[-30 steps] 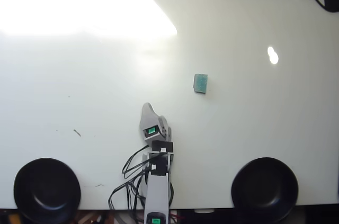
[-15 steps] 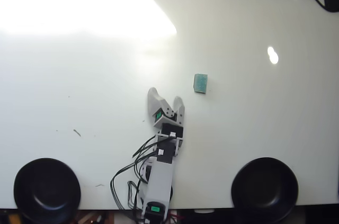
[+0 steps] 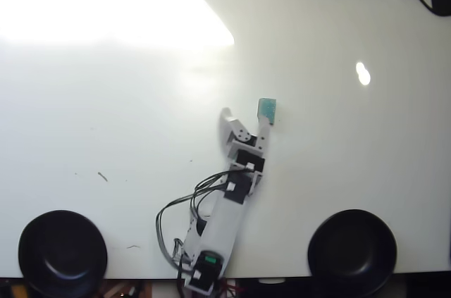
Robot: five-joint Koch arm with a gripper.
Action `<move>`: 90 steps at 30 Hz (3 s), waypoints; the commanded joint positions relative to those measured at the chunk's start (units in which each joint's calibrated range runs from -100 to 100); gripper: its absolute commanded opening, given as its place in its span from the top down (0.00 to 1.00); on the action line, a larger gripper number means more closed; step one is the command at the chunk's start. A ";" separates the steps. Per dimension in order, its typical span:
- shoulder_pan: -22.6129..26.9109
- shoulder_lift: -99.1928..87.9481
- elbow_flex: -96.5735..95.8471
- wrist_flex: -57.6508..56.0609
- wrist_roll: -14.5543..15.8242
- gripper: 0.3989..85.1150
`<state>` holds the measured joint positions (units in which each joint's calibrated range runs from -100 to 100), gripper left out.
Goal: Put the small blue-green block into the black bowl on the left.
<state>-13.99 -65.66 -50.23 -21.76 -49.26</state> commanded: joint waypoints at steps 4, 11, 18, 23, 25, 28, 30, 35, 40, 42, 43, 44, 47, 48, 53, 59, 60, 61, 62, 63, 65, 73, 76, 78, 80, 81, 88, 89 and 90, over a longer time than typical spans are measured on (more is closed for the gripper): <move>-2.39 7.43 5.22 6.72 -4.44 0.44; -4.69 20.72 10.49 9.64 -7.03 0.44; -4.79 29.29 10.49 13.94 -7.96 0.44; -4.69 33.25 8.18 18.48 -8.55 0.45; -4.69 34.32 6.98 20.42 -8.74 0.46; -4.88 35.29 4.85 22.53 -8.94 0.47; -5.03 35.29 3.00 23.02 -9.13 0.47; -5.71 35.18 -0.32 24.96 -9.04 0.54; -6.54 35.39 -1.16 25.77 -9.23 0.61; -6.69 35.39 -1.34 25.77 -9.18 0.65; -6.89 35.39 -1.43 25.77 -9.18 0.68; -6.98 35.39 -1.53 25.77 -9.23 0.71; -7.08 35.39 -1.99 25.85 -9.28 0.78; -7.08 35.39 -2.08 25.85 -9.28 0.81; -6.98 34.64 -2.08 26.50 -8.89 0.96; -3.91 28.32 -1.16 24.96 -6.59 0.96; -3.17 27.25 -0.51 23.91 -6.30 0.96; -2.39 26.18 0.23 23.34 -6.11 0.96; -1.71 25.54 1.34 22.61 -5.91 0.96; -0.98 24.79 2.91 21.23 -5.62 0.96; 0.29 23.72 5.59 19.45 -4.88 0.96; 6.69 16.54 7.53 18.23 0.63 0.96; 9.33 12.90 7.35 16.86 0.93 0.96; 11.33 10.01 7.16 15.48 1.22 0.96; 13.33 7.43 6.70 15.15 1.71 0.96; 14.21 6.47 6.52 15.15 1.76 0.96; 21.59 -1.99 5.13 13.94 2.78 0.96; 22.81 -3.06 4.85 13.69 2.78 0.96; 24.22 -4.78 4.76 13.05 2.88 0.96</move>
<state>7.55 -65.91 -46.72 -8.19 -46.62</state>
